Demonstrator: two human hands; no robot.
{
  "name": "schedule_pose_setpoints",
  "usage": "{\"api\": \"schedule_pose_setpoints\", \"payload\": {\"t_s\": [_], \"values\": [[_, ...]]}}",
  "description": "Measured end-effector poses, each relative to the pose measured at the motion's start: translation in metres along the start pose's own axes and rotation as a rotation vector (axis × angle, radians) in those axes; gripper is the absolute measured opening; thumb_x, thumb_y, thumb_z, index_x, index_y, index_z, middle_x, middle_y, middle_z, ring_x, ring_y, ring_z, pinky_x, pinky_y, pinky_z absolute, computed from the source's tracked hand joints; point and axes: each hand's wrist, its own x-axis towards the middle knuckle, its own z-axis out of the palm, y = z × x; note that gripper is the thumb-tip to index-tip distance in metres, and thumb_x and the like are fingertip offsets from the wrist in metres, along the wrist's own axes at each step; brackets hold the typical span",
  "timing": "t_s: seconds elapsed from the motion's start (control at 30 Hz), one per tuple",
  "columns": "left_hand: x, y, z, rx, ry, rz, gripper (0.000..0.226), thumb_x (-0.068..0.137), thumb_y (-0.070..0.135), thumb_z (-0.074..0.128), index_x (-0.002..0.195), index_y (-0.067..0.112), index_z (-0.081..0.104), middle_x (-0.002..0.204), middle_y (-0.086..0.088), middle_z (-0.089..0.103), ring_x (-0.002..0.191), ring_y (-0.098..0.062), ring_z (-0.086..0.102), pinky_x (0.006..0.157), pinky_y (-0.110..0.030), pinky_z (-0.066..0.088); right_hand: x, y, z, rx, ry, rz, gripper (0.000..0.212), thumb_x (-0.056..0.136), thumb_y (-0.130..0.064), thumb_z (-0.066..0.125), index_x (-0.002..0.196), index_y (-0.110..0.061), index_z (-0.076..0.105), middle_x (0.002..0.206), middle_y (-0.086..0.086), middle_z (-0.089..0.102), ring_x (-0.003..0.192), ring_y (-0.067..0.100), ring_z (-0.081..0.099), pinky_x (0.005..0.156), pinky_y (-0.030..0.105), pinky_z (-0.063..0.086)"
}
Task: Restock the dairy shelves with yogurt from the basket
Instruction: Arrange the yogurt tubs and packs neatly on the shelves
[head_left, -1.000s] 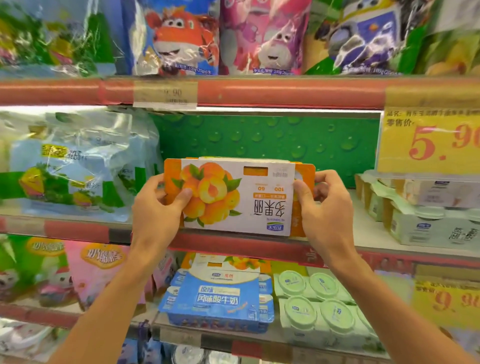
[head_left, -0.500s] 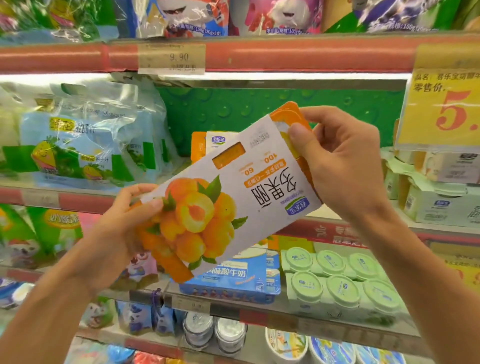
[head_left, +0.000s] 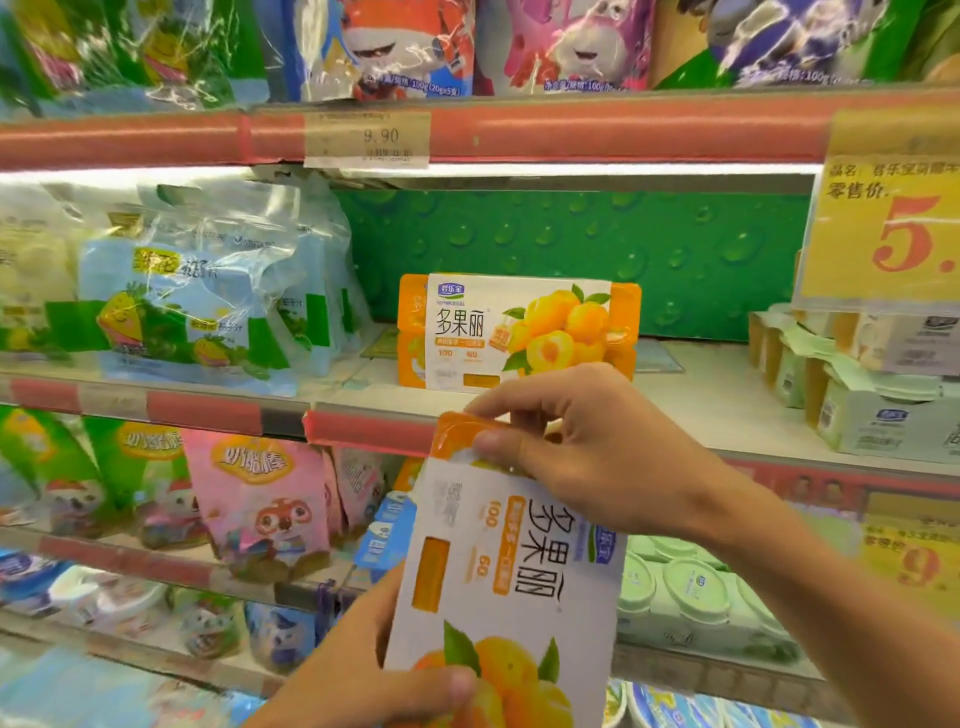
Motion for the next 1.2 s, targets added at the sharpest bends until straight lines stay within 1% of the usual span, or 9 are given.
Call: {"api": "schedule_pose_setpoints", "payload": {"t_s": [0.1,0.3,0.4,0.47,0.53,0.73,0.83,1.0,1.2], "values": [[0.003,-0.009,0.015,-0.090,0.076,0.039,0.114,0.032,0.052,0.099,0.132,0.036,0.047,0.120,0.007,0.072,0.105,-0.016,0.071,0.078,-0.026,0.057,0.002,-0.002,-0.003,-0.079,0.009,-0.005,0.018,0.096,-0.025,0.066,0.110,-0.021,0.075,0.080,-0.015,0.067,0.076,0.002,0.067,0.060,0.021,0.054],[0.008,-0.013,0.032,-0.453,0.077,0.162,0.116,0.020,0.022,0.104,0.125,-0.001,0.062,0.078,-0.028,0.065,0.055,-0.037,0.062,0.051,-0.036,0.051,-0.017,0.005,-0.020,-0.144,0.478,0.004,0.042,0.087,-0.052,0.066,0.124,-0.034,0.057,0.117,-0.018,0.059,0.112,-0.001,0.055,0.093,0.016,0.044],[0.018,-0.015,0.037,-0.583,0.133,0.248,0.117,0.024,0.032,0.104,0.120,-0.013,0.054,0.065,-0.019,0.061,0.047,-0.031,0.059,0.044,-0.031,0.049,-0.035,0.015,-0.023,0.076,0.239,0.332,0.063,0.074,-0.072,0.067,0.124,-0.041,0.044,0.110,-0.027,0.062,0.102,-0.007,0.062,0.089,0.026,0.053],[0.036,-0.005,0.042,-0.712,0.237,0.261,0.107,0.040,0.035,0.102,0.128,-0.002,0.052,0.070,-0.015,0.061,0.051,-0.027,0.059,0.044,-0.031,0.049,-0.045,0.026,-0.016,0.246,-0.010,0.521,0.078,0.065,-0.079,0.068,0.128,-0.039,0.044,0.109,-0.026,0.066,0.098,-0.008,0.066,0.090,0.030,0.055],[0.049,0.004,0.046,-0.722,0.334,0.311,0.100,0.045,0.042,0.098,0.133,0.015,0.057,0.086,-0.012,0.068,0.066,-0.027,0.066,0.049,-0.035,0.051,-0.051,0.037,-0.007,0.398,-0.062,0.571,0.082,0.061,-0.076,0.074,0.128,-0.033,0.052,0.114,-0.015,0.071,0.099,0.003,0.070,0.089,0.036,0.057],[0.072,0.029,0.056,-0.717,0.389,0.399,0.066,0.075,0.040,0.073,0.137,0.029,0.056,0.123,-0.005,0.070,0.108,-0.027,0.068,0.082,-0.047,0.055,-0.050,0.055,0.000,0.820,0.216,0.526,0.057,0.075,-0.035,0.077,0.126,-0.016,0.061,0.113,0.011,0.074,0.099,0.034,0.072,0.081,0.047,0.058],[0.080,0.037,0.058,-0.697,0.415,0.417,0.072,0.071,0.049,0.081,0.135,0.027,0.059,0.122,-0.006,0.069,0.103,-0.025,0.069,0.075,-0.039,0.058,-0.044,0.054,0.006,0.845,0.299,0.477,0.050,0.081,-0.028,0.080,0.125,-0.016,0.062,0.112,0.011,0.074,0.095,0.032,0.073,0.074,0.042,0.061],[0.093,0.049,0.044,-0.630,0.396,0.397,0.057,0.079,0.039,0.075,0.132,0.022,0.061,0.128,-0.010,0.067,0.111,-0.026,0.065,0.091,-0.046,0.053,-0.030,0.053,0.000,0.889,0.428,0.461,0.042,0.075,-0.026,0.073,0.115,-0.010,0.069,0.106,0.015,0.075,0.083,0.030,0.072,0.071,0.044,0.060],[0.101,0.086,-0.005,-0.514,0.442,0.385,0.048,0.081,0.040,0.065,0.124,0.021,0.065,0.123,-0.009,0.070,0.110,-0.030,0.066,0.099,-0.051,0.051,-0.010,0.062,-0.018,0.894,0.460,0.409,0.061,0.074,-0.026,0.080,0.129,-0.010,0.060,0.115,0.017,0.072,0.100,0.040,0.070,0.084,0.059,0.058]]}}
